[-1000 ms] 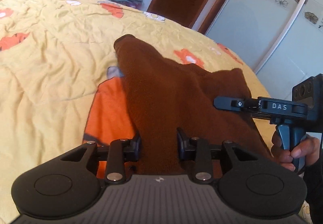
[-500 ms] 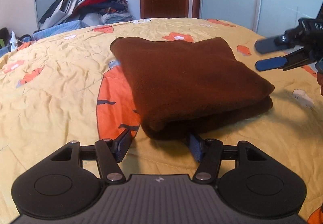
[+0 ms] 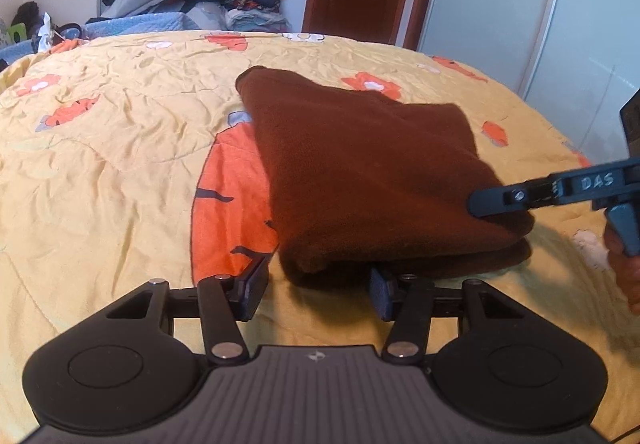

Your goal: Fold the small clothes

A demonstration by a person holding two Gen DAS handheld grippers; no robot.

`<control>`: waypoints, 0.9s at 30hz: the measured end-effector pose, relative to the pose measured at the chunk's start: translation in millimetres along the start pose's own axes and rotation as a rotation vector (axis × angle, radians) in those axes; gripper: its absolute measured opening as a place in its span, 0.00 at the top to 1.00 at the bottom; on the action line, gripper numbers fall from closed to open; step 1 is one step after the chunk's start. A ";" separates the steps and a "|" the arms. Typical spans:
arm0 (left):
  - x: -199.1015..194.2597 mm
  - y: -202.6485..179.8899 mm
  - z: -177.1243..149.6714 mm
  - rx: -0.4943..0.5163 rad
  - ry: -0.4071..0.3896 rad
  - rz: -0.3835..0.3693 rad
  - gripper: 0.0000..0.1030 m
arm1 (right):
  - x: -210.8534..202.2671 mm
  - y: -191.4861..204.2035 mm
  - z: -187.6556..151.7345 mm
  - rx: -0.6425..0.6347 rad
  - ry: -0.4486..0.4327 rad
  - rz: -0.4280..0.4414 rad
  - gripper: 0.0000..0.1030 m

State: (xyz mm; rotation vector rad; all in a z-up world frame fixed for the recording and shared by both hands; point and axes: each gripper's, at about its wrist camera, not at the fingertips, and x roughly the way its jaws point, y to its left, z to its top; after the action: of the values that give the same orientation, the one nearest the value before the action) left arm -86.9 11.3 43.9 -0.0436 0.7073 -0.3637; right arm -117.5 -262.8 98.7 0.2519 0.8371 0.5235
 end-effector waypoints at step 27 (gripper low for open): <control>-20.8 55.3 -6.7 -0.306 0.095 -0.319 0.85 | -52.8 -47.5 -16.0 0.253 -0.109 0.056 0.21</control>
State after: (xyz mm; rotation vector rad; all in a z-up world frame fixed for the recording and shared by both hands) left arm -88.5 70.7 43.0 -0.4351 0.8478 -0.5623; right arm -142.6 -331.0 102.5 0.5333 0.7912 0.4514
